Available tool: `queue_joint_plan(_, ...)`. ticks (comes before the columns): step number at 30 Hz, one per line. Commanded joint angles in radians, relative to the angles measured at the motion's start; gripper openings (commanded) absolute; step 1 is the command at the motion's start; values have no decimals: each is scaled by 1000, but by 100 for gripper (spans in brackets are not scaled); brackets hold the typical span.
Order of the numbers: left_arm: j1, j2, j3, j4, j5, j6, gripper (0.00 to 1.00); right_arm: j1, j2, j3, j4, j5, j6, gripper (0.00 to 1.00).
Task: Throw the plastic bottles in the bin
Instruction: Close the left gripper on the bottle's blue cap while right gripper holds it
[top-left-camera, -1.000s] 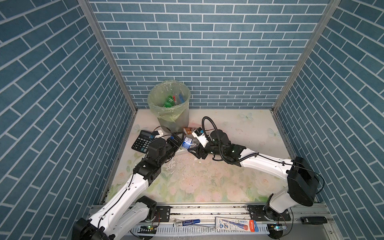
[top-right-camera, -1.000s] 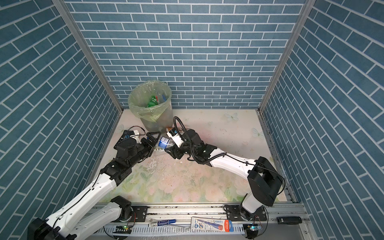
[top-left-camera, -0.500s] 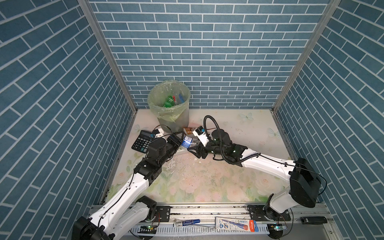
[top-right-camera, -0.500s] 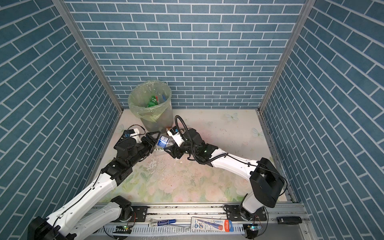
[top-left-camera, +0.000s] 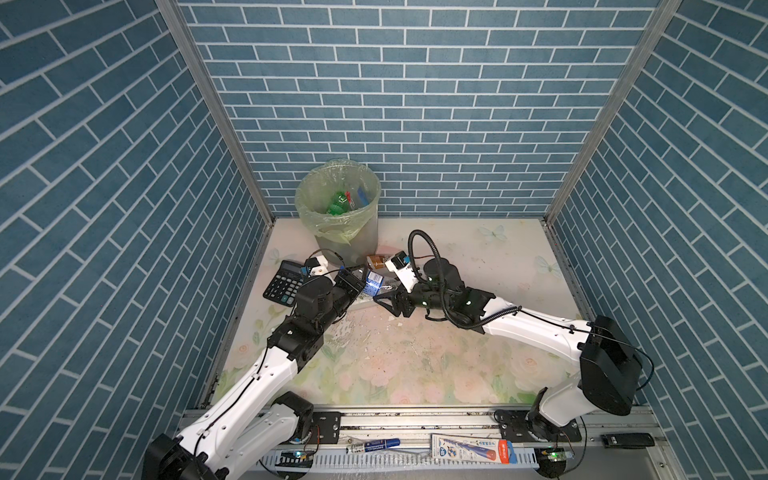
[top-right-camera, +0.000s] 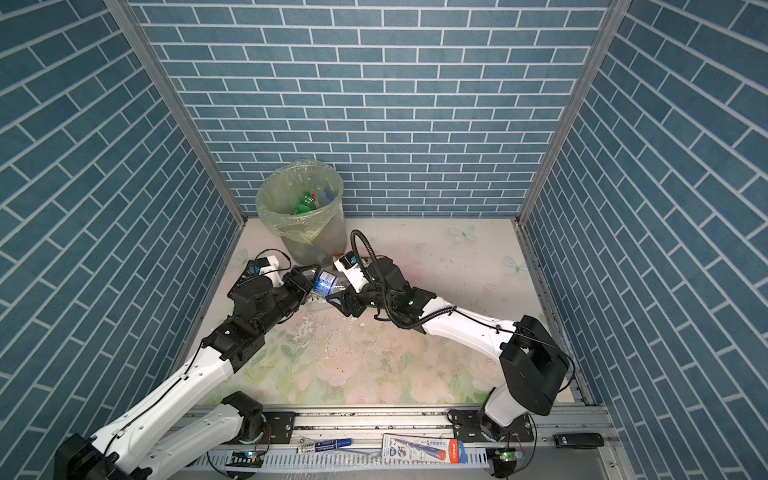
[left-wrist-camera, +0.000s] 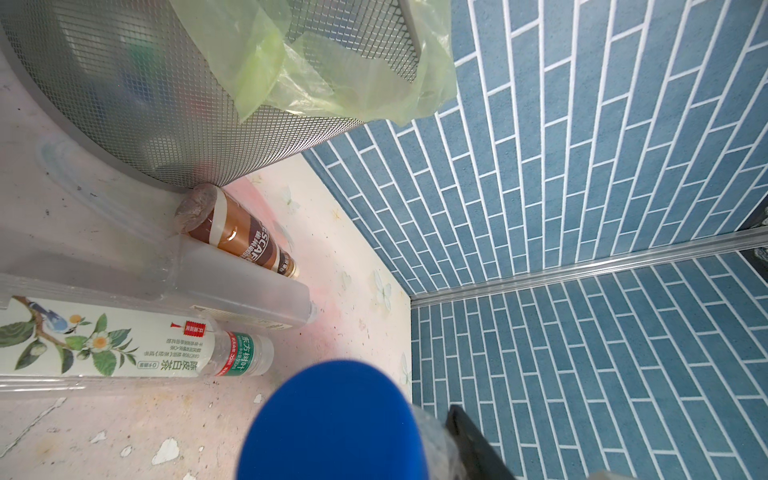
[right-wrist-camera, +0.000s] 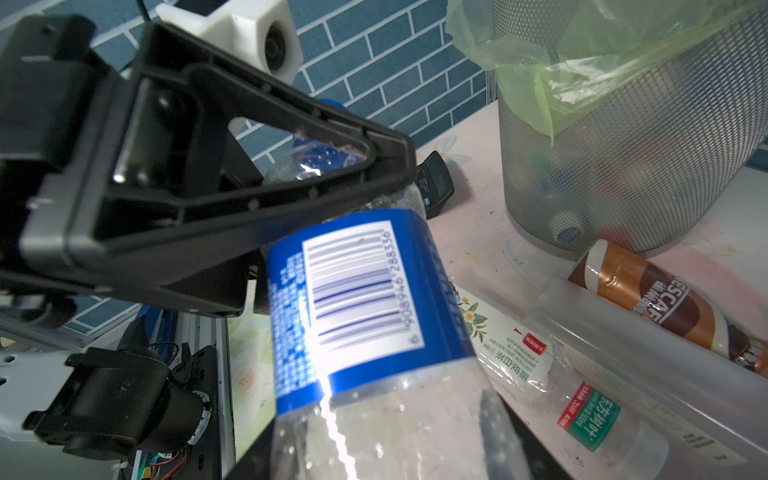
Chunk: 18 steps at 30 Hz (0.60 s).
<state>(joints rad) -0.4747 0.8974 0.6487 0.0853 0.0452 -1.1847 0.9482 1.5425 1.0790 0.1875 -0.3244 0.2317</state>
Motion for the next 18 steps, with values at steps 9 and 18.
queue_joint_plan(9, -4, 16, 123, -161, -49, 147, 52, 0, -111, 10, -94, 68, -38, 79)
queue_joint_plan(18, 1, 92, 332, -340, -99, 318, 52, -1, -198, 98, -260, 178, -68, 94)
